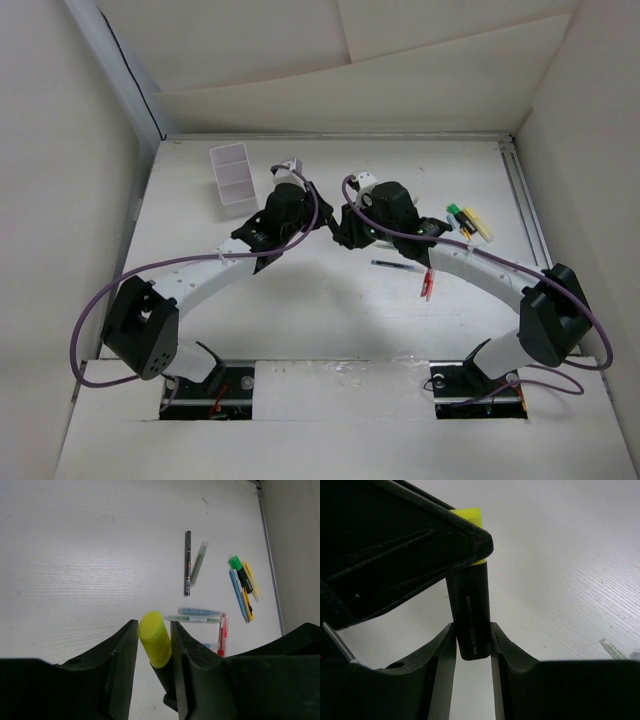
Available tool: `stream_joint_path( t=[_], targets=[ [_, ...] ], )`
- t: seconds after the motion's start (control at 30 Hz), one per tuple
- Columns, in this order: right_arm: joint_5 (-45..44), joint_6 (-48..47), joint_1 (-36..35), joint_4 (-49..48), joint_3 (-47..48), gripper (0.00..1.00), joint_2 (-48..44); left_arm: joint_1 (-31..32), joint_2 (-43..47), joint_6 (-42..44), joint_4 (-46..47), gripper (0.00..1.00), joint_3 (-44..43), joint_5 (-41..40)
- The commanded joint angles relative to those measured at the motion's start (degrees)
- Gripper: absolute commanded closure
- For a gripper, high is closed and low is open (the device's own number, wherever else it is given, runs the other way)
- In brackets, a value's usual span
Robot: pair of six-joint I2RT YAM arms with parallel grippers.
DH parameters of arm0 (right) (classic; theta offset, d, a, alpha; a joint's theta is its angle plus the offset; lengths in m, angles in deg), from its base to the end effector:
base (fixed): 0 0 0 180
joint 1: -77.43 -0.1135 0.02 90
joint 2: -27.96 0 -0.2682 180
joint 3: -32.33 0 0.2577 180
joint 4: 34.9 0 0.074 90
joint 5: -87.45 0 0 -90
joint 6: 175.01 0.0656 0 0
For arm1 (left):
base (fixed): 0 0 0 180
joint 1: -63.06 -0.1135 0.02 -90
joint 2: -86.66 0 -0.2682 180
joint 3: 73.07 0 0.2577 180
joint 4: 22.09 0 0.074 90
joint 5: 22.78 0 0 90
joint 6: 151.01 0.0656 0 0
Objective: Sort the stationery into containers
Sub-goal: Place the stationery in the storage box.
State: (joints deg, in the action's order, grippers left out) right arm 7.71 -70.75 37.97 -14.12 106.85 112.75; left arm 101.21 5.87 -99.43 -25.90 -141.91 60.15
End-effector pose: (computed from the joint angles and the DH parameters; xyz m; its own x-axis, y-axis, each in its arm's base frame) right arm 0.2766 0.2428 0.2632 -0.5690 -0.1545 -0.8077 -0.6222 0.7231 0.3001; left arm 0.2905 -0.2179 0.2871 -0.4904 -0.3990 -0.7748 0.2746 0.7730 -0.5719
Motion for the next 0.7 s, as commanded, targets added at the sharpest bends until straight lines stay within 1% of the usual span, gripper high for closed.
stream_joint_path(
  t=[0.0, 0.07, 0.17, 0.3, 0.33, 0.37, 0.43, 0.47, 0.57, 0.67],
  targets=[
    [2.0, -1.0, -0.4, -4.8, 1.4, 1.00, -1.4, 0.0, -0.1, 0.3, 2.8, 0.72, -2.2, 0.7],
    [2.6, -1.0, -0.4, -5.3, 1.4, 1.00, -1.4, 0.0, 0.6, 0.3, 3.4, 0.82, -1.3, 1.3],
    [2.6, -0.5, -0.4, -5.3, 0.9, 1.00, -1.4, 0.0, 1.2, 0.3, 2.9, 1.00, -1.3, 0.7],
    [3.1, -0.5, -0.4, -5.9, 0.4, 1.00, -1.4, 0.0, 1.8, -0.3, 2.9, 1.00, -0.8, 0.7],
    [3.1, -0.5, -0.4, -5.9, 0.4, 0.98, -1.4, 0.0, 1.8, -0.3, 2.9, 1.00, -0.8, 0.7],
    [3.1, 0.1, -0.4, -5.9, 0.4, 0.91, -1.4, 0.0, 1.8, -0.3, 2.9, 1.00, -0.8, 0.7],
    [3.1, 0.1, -0.4, -5.9, 0.4, 0.83, -1.4, 0.0, 2.5, -0.3, 3.5, 1.00, -0.1, 0.7],
    [3.1, 0.1, -0.4, -6.4, -0.1, 0.76, -1.4, 0.0, 2.5, -0.3, 3.5, 1.00, -0.1, 0.1],
    [4.2, 0.1, 0.2, -6.4, -0.1, 0.73, -2.4, 0.0, 2.5, -0.3, 2.7, 1.00, -0.7, 0.1],
    [4.2, 0.1, 0.2, -6.4, -1.2, 0.66, -3.1, 0.0, 2.5, -0.3, 3.3, 1.00, -0.7, -0.5]
  ],
)
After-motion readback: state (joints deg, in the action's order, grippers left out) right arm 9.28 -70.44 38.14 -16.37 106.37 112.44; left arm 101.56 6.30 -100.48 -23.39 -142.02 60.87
